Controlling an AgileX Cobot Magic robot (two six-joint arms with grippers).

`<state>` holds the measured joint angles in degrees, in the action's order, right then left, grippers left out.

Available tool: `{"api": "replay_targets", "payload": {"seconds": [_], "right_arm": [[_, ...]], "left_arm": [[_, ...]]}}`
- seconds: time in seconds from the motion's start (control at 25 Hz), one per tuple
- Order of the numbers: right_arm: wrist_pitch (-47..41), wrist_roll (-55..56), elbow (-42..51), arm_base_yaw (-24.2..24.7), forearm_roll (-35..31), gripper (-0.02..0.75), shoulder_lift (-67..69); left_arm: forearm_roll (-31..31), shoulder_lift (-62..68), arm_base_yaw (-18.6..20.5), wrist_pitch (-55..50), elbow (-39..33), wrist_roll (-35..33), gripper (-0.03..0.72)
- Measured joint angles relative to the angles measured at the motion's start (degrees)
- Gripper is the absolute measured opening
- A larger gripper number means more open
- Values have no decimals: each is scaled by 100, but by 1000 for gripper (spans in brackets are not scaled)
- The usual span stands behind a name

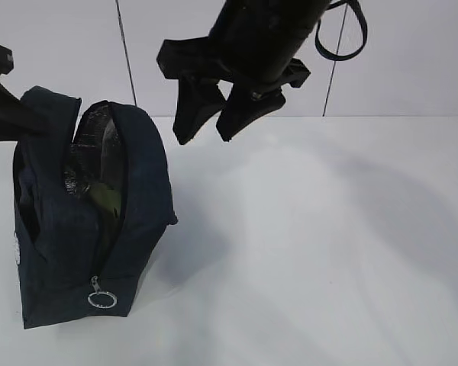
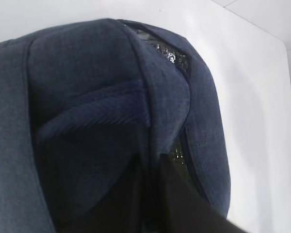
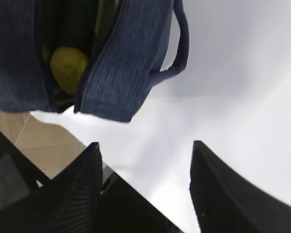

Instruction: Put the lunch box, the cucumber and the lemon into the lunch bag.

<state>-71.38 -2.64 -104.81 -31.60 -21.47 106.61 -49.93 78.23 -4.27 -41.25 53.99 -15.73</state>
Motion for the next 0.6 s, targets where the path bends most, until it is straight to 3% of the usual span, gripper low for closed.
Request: {"api": "replay_targets", "payload": {"seconds": [0.6], "right_arm": [[334, -790, 2116, 8, -371, 454, -1223]], "left_arm": [[0, 0, 0, -12, 0, -12, 21]]}}
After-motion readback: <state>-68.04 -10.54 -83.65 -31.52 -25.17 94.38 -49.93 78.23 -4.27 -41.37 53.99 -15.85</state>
